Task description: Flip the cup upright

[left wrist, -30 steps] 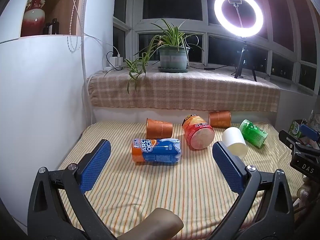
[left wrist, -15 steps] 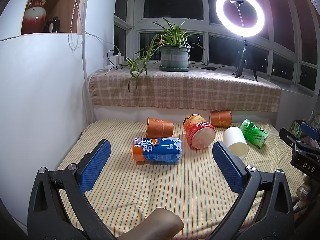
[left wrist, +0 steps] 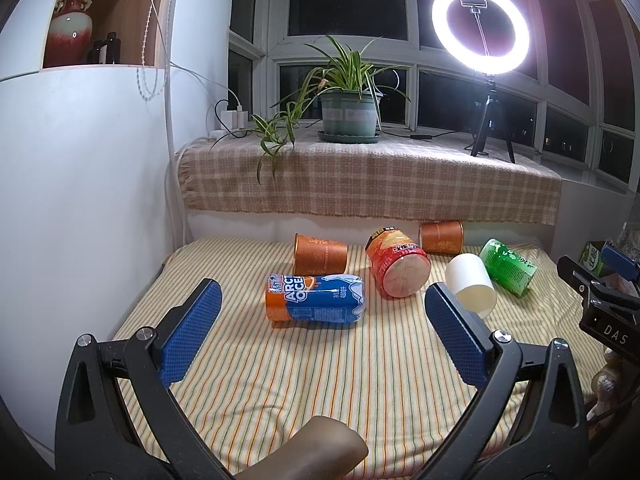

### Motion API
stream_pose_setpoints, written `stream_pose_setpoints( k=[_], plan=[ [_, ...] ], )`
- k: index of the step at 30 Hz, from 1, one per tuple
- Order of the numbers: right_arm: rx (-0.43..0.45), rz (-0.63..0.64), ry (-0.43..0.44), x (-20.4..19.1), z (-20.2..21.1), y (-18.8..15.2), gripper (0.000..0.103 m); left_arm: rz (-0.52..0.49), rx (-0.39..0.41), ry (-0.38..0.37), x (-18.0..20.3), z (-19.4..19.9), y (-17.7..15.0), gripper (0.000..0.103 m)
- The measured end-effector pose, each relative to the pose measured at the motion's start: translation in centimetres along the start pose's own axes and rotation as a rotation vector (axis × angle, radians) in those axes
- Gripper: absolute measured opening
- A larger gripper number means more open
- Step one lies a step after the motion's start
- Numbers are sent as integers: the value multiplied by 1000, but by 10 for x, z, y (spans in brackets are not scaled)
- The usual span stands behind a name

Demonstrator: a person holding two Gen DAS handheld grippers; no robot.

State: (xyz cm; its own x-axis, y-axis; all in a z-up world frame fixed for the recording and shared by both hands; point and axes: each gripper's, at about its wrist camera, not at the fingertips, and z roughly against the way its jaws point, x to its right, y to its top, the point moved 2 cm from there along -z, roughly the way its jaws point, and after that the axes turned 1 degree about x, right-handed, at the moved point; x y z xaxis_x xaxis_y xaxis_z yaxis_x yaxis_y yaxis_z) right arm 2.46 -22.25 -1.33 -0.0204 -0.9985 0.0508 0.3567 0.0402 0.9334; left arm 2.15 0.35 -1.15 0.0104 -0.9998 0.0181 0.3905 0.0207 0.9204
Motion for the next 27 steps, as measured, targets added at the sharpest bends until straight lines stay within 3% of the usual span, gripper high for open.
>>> stream_pose_setpoints(
  k=[27],
  plan=[
    [2,10,0,-5,-1,0,91,2,-2,0,0,0,0,103]
  ],
)
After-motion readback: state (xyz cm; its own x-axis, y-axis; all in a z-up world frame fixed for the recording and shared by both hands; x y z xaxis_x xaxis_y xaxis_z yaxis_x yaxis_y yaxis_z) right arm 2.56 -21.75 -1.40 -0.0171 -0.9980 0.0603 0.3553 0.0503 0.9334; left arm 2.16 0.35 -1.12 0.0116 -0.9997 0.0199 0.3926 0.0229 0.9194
